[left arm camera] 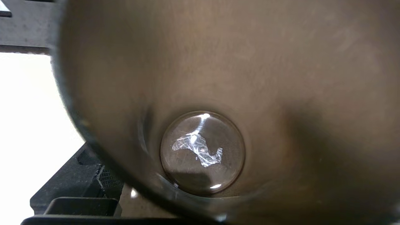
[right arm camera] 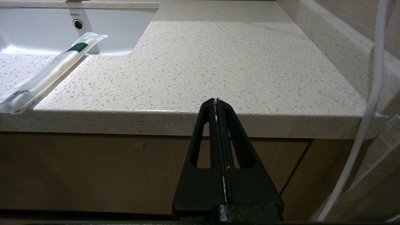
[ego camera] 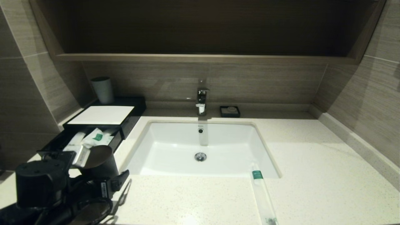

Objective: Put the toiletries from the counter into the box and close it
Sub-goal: Pick up the cup

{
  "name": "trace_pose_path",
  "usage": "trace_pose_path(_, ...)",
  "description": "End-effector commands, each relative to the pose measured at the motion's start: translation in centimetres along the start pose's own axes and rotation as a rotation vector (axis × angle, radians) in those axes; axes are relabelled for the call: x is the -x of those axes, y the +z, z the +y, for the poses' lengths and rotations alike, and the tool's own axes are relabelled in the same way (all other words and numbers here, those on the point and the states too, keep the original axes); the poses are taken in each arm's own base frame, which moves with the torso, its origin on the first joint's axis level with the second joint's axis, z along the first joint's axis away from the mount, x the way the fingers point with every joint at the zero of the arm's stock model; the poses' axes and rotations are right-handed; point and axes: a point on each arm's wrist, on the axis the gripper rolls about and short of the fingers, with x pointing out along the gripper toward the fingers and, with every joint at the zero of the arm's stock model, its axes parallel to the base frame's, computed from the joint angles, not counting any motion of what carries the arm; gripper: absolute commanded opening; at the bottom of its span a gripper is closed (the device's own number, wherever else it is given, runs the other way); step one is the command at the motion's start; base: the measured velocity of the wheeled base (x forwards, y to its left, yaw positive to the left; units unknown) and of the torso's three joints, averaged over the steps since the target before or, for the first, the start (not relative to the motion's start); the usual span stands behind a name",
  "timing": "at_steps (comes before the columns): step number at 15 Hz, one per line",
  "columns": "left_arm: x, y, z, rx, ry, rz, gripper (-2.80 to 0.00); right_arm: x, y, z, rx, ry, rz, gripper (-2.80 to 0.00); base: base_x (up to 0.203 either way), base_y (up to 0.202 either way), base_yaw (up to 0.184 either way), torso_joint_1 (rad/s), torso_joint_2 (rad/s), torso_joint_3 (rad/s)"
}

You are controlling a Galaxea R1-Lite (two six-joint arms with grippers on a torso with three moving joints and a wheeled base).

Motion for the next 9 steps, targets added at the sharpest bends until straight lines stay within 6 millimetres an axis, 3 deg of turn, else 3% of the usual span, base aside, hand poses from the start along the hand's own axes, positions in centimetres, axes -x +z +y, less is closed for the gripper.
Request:
trace_pose_path(1,0.04,-0.08,0.06,0.002,0.003,-0.001,0.0,0.0,0.0,0.0,0.001,0.0,0.0,-2.8,0.0,0.0,0.0,0.0,0.0,0.0)
trace_pose_path(9,0.2,-0.28,0.15,0.003,0.014,-0.008,0.0,0.0,0.0,0.0,0.001,0.0,0.0,-2.8,0.0,0.0,0.0,0.0,0.0,0.0)
